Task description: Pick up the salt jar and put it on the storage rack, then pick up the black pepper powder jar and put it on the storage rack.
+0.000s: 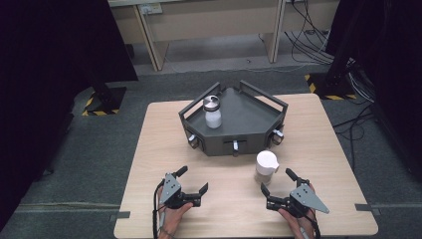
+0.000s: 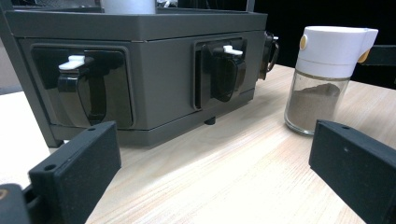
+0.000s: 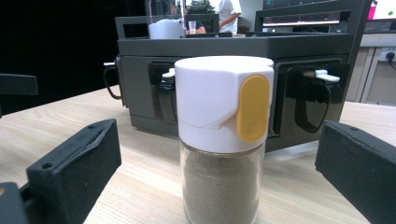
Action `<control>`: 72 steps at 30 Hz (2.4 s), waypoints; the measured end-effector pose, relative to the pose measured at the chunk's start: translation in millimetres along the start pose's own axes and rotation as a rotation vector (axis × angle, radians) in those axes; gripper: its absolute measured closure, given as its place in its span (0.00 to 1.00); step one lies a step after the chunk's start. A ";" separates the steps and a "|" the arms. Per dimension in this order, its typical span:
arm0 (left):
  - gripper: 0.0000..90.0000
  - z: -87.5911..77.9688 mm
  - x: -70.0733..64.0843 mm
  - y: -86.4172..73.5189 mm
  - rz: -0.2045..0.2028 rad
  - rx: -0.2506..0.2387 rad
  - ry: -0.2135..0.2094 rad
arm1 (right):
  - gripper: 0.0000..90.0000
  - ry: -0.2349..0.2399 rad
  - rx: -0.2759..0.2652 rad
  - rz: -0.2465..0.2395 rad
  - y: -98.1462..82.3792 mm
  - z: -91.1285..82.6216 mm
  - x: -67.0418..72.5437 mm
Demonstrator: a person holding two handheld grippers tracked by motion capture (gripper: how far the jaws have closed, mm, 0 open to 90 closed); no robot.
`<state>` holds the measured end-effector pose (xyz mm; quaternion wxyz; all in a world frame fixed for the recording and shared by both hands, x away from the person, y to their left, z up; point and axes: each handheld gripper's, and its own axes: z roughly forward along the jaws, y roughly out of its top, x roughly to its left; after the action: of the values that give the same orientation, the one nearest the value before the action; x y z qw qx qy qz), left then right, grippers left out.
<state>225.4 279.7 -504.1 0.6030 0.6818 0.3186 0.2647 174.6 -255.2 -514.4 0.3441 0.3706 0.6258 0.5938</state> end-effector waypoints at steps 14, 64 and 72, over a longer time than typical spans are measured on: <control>0.02 0.3 -0.7 0.5 -0.001 0.001 -0.003 | 0.00 0.001 -0.001 -0.003 0.4 -0.5 1.4; 0.02 -0.4 0.0 -2.0 -0.018 0.000 -0.004 | 0.01 -0.041 0.032 0.001 6.6 26.4 5.1; 0.02 -0.3 0.3 -2.4 -0.022 0.001 -0.005 | 0.04 -0.049 0.048 0.010 7.8 33.0 3.3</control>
<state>225.1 280.3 -506.4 0.6065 0.6790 0.3248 0.2562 202.2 -236.1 -508.5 0.3474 0.3964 0.6294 0.5710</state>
